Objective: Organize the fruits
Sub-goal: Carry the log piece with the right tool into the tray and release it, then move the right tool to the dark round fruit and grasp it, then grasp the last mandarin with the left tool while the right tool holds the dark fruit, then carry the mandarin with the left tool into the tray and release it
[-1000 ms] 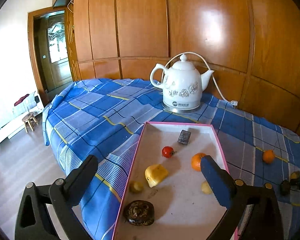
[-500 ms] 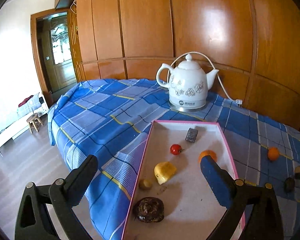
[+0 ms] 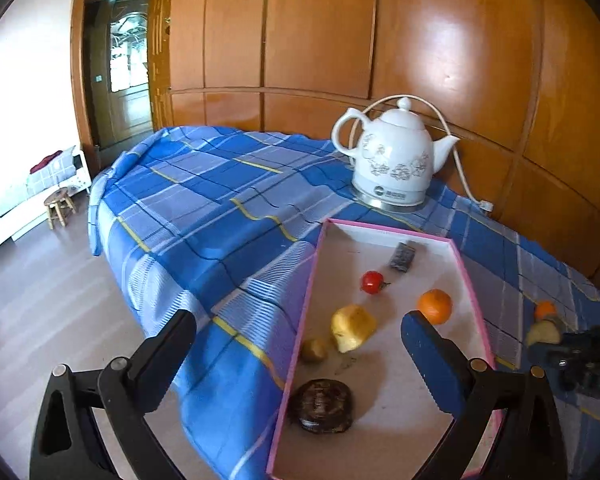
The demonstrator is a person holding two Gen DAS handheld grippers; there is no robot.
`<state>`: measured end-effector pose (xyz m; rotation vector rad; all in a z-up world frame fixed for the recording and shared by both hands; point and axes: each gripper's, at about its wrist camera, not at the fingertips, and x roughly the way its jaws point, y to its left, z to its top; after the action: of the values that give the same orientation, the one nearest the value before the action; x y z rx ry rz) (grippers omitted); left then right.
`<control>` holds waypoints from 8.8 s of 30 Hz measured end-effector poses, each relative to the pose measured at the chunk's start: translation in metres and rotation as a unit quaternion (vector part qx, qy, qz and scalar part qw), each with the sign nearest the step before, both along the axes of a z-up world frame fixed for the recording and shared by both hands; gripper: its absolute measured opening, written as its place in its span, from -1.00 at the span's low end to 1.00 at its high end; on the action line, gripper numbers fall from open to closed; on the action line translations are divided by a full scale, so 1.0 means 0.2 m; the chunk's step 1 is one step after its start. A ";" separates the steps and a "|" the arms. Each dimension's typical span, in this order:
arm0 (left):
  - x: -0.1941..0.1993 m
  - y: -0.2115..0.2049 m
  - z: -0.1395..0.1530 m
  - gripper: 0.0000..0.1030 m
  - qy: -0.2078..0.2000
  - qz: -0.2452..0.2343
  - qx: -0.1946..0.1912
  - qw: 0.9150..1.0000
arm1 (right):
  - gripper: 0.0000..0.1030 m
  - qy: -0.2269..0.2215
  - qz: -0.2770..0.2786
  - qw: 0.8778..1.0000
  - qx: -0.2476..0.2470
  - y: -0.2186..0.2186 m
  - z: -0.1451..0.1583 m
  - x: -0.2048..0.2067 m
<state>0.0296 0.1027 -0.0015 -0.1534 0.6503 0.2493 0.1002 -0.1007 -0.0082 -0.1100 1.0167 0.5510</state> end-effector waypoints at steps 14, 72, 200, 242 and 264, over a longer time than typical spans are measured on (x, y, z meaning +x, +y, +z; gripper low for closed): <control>-0.03 0.16 -0.10 0.99 0.021 0.016 -0.050 0.998 | -0.33 0.029 0.023 0.999 0.012 0.39 -0.18 0.15; -0.07 -0.45 -0.01 1.00 0.019 -0.151 0.051 0.987 | -0.32 -0.051 -0.179 0.979 -0.087 -0.97 -0.02 -0.14; 0.39 -1.34 -0.32 -0.22 0.143 -0.374 -0.014 0.916 | -0.05 0.059 -0.173 0.976 -0.116 -0.98 -0.33 -0.03; 0.22 -0.90 -0.12 -0.24 0.083 -0.295 -0.045 0.951 | -0.05 0.026 -0.157 0.975 -0.156 -0.92 -0.34 -0.07; 0.52 -0.19 -0.20 -0.23 0.120 -0.141 -0.189 0.964 | -0.05 0.024 -0.157 0.974 -0.162 -0.92 -0.33 -0.07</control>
<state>0.1332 0.0650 -0.0411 -0.3977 0.9474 -0.1380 0.0864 -0.2849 -0.0748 -0.2211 1.1400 0.0959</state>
